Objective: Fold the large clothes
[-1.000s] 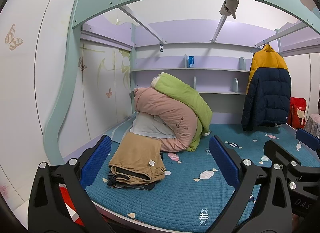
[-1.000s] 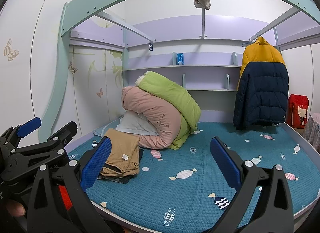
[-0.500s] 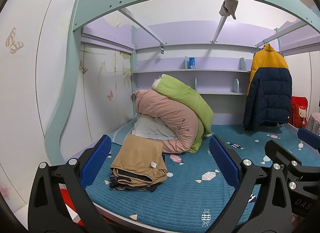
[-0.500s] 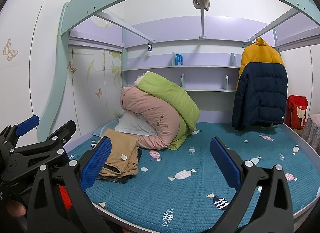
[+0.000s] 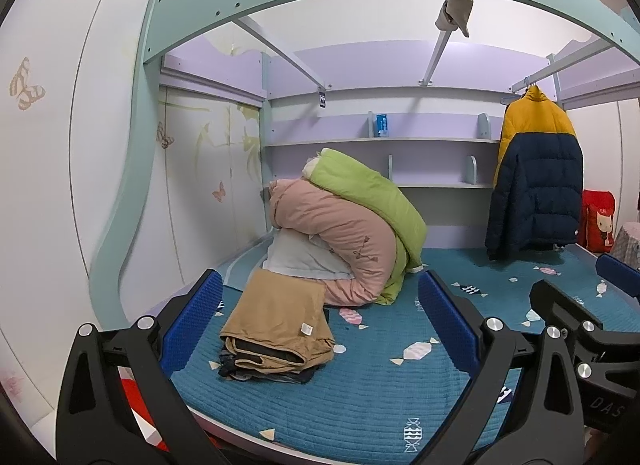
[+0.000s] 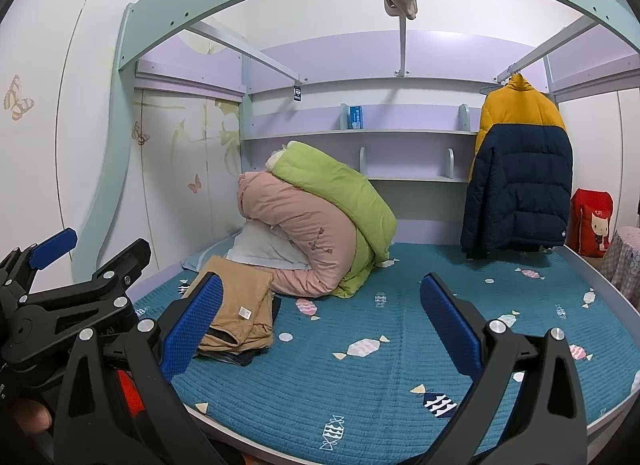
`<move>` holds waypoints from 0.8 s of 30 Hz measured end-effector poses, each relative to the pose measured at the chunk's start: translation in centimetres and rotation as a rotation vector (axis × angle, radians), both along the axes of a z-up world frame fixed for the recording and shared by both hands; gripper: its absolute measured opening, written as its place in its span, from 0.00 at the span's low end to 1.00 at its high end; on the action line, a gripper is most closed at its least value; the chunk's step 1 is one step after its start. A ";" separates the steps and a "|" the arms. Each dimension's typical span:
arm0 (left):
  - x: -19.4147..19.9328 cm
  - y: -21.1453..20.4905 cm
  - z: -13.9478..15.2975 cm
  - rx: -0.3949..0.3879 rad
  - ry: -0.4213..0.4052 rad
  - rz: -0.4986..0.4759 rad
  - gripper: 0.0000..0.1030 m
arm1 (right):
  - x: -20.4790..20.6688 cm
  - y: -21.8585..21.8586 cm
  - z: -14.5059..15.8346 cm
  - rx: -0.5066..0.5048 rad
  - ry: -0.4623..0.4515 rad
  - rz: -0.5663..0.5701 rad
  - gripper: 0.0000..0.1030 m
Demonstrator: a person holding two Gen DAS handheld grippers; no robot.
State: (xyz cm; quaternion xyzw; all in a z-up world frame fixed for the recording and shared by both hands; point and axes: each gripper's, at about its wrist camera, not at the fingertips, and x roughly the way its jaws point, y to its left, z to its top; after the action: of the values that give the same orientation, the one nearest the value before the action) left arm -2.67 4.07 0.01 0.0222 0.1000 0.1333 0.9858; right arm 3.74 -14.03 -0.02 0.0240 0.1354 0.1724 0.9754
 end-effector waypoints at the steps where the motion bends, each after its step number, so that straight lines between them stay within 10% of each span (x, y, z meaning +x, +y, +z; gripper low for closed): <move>1: -0.1 0.0 0.0 0.000 -0.002 0.001 0.95 | -0.1 0.1 0.0 0.000 0.000 -0.001 0.93; 24: -0.3 -0.1 0.0 0.002 0.002 0.005 0.95 | -0.4 0.5 0.1 -0.001 0.003 -0.014 0.93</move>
State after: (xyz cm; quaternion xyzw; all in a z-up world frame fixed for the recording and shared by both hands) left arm -2.96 3.94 0.01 0.0232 0.1007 0.1359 0.9853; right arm 3.38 -13.52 0.07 0.0246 0.1367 0.1654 0.9764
